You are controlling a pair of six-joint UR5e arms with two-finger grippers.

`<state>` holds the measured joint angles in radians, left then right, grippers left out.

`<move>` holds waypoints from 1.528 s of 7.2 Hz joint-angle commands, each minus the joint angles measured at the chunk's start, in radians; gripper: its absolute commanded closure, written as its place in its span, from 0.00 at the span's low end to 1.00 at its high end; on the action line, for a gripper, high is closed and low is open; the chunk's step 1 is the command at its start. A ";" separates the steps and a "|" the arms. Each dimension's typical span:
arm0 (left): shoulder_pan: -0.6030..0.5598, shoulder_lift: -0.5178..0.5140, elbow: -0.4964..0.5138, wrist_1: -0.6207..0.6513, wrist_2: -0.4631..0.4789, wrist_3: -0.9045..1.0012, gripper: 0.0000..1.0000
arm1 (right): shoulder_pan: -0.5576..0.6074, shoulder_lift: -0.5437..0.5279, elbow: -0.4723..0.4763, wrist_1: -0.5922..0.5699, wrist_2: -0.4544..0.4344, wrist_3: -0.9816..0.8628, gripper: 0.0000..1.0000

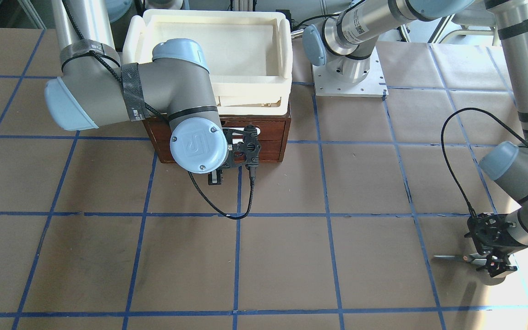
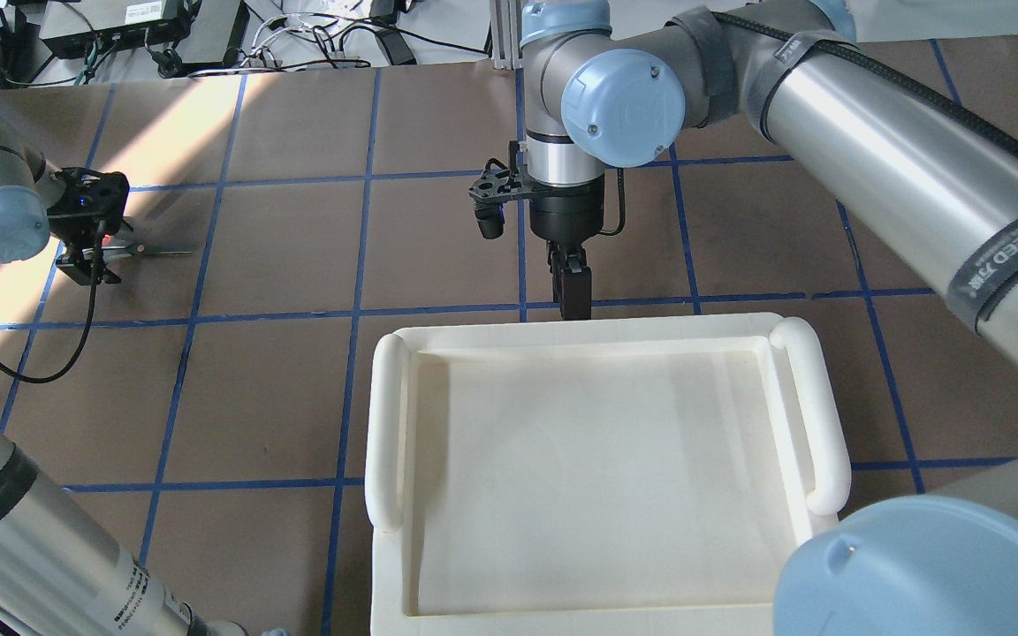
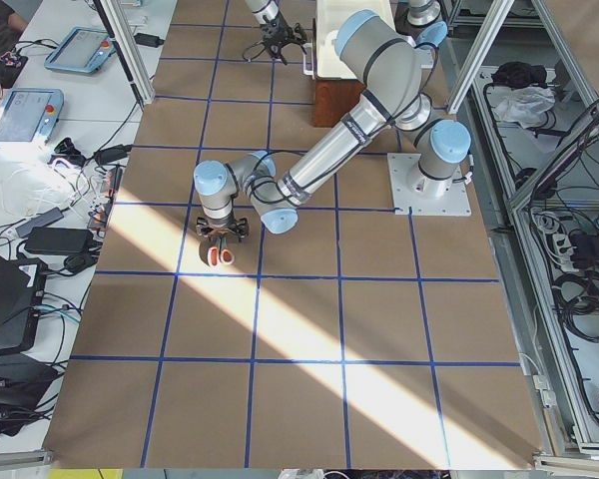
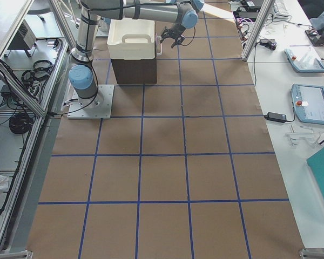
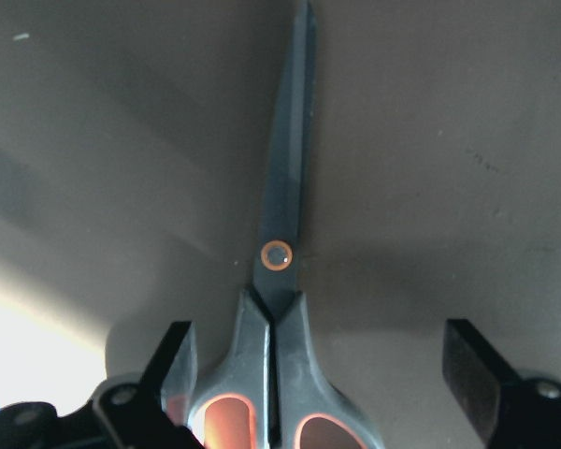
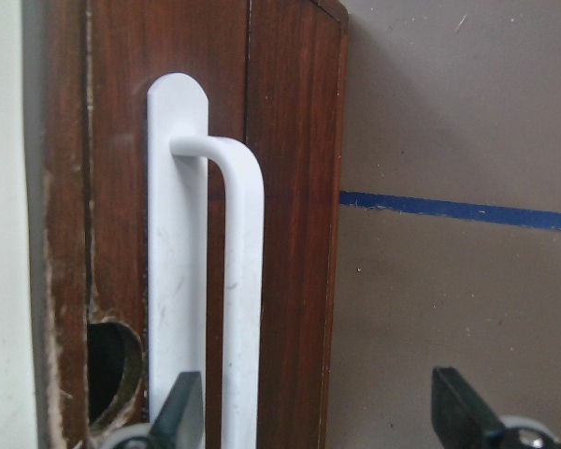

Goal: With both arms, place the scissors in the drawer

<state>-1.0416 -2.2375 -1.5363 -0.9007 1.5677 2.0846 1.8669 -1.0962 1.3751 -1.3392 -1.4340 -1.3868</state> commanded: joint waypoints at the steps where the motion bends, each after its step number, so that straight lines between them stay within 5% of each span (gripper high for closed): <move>1: 0.000 -0.010 0.002 0.005 -0.015 0.005 0.06 | 0.001 0.002 0.010 0.000 -0.008 -0.001 0.13; 6: 0.000 -0.014 0.008 0.032 -0.009 0.023 0.11 | 0.001 0.002 0.041 -0.005 -0.009 -0.006 0.13; 7: 0.000 -0.022 0.008 0.036 -0.009 0.034 0.24 | 0.001 0.004 0.047 -0.008 -0.009 -0.009 0.13; 8: 0.000 -0.024 0.008 0.064 -0.006 0.075 0.79 | 0.001 0.005 0.058 -0.038 -0.011 -0.009 0.12; 9: 0.000 -0.025 0.008 0.077 -0.003 0.087 1.00 | 0.001 0.013 0.059 -0.054 -0.011 -0.009 0.12; 11: 0.000 -0.010 0.008 0.072 -0.003 0.091 1.00 | 0.000 0.018 0.050 -0.066 -0.011 -0.011 0.15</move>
<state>-1.0416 -2.2580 -1.5280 -0.8276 1.5642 2.1705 1.8682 -1.0814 1.4311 -1.3969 -1.4442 -1.3956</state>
